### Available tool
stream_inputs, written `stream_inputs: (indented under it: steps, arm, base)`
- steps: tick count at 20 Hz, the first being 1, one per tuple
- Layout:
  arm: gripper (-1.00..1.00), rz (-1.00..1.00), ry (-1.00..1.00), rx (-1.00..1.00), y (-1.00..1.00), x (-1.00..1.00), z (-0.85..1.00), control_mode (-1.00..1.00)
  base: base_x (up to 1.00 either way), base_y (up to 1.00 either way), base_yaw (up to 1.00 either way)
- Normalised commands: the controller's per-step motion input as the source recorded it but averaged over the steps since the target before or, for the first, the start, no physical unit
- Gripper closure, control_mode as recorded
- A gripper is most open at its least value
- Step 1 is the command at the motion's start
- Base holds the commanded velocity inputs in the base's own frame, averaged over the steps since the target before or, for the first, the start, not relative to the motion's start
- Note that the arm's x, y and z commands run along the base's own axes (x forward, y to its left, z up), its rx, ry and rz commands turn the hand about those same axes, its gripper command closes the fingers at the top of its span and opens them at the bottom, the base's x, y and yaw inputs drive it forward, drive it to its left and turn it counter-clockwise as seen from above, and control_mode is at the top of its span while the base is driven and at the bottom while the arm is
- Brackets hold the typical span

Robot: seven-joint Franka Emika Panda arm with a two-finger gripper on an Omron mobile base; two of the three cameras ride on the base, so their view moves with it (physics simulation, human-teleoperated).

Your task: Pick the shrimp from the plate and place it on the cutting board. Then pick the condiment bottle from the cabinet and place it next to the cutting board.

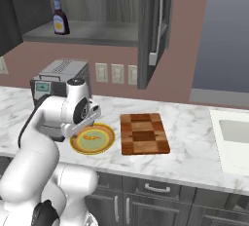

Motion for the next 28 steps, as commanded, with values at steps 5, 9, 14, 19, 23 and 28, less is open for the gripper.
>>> stream_inputs:
  steps: [5, 9, 14, 19, 23, 28]
  arm:
    - [-1.0, 0.07, 0.0, 0.0, 0.03, 0.21, -0.26, -1.0]
    - [-1.0, 0.06, 0.0, 0.0, 0.0, 0.21, -0.27, -1.0]
    - [-1.0, 0.05, 0.0, 0.0, 0.0, 0.21, -0.26, -1.0]
    - [-1.0, 0.03, 0.0, 0.0, 0.0, 0.25, -0.24, -1.0]
    - [-1.0, 0.02, 0.0, 0.0, 0.02, 0.23, -0.2, -1.0]
    - [-1.0, 0.01, 0.0, 0.0, 0.05, 0.21, -0.16, -1.0]
  base:
    - [0.0, 0.0, 0.0]
    - [0.0, 0.0, 0.0]
    - [0.0, 0.0, 0.0]
    - [0.0, 0.0, 0.0]
    - [0.0, 0.0, 0.0]
    - [0.0, 0.0, 0.0]
